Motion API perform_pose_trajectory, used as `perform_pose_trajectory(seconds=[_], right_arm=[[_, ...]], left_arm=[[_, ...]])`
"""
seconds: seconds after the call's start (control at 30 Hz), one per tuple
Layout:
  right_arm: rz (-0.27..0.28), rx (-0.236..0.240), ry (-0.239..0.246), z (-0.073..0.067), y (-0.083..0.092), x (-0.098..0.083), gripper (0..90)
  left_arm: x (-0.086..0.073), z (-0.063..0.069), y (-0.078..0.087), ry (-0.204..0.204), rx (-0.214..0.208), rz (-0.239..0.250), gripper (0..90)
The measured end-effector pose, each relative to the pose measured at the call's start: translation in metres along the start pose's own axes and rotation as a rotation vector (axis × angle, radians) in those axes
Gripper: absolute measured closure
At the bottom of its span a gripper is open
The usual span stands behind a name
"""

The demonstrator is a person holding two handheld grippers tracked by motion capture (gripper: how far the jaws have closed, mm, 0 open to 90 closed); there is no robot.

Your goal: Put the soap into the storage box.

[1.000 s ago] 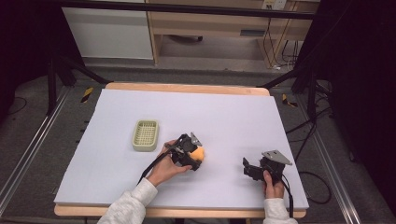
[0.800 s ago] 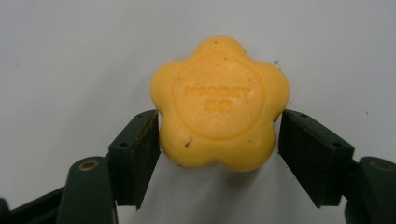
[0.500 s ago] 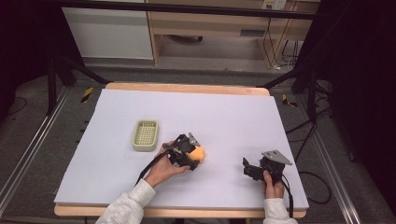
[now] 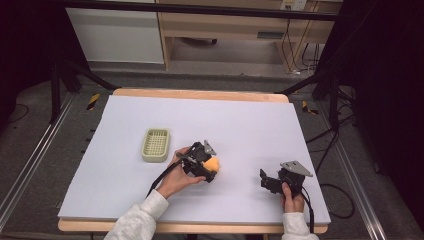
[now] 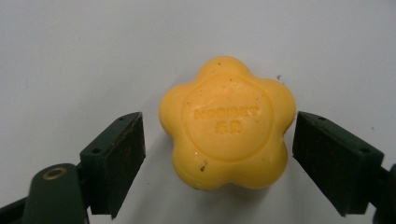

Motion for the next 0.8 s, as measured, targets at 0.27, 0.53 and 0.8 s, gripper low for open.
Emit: perform_pose_trajectory(seconds=[0.27, 0.53, 0.8], right_arm=[[-0.001, 0.002, 0.001, 0.000, 0.000, 0.000, 3.2], [0.000, 0.005, 0.002, 0.000, 0.000, 0.000, 3.1], [-0.001, 0.008, 0.003, 0.000, 0.000, 0.000, 3.1]], left_arm=[[0.003, 0.000, -0.010, -0.014, -0.031, -0.021, 15.5], [0.004, -0.002, -0.015, 0.000, -0.051, -0.023, 20.5], [0.004, -0.002, -0.015, 0.016, -0.059, -0.028, 24.4]])
Point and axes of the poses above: each handheld gripper's, and its own axes: y roughly backward along the jaws, x roughly out of its top, z roughly to its right, the point moved 5 cm from there along -y, roughly forward along the jaws, and after that the axes turned 9 degrees about -y, right-handed, at the moved point
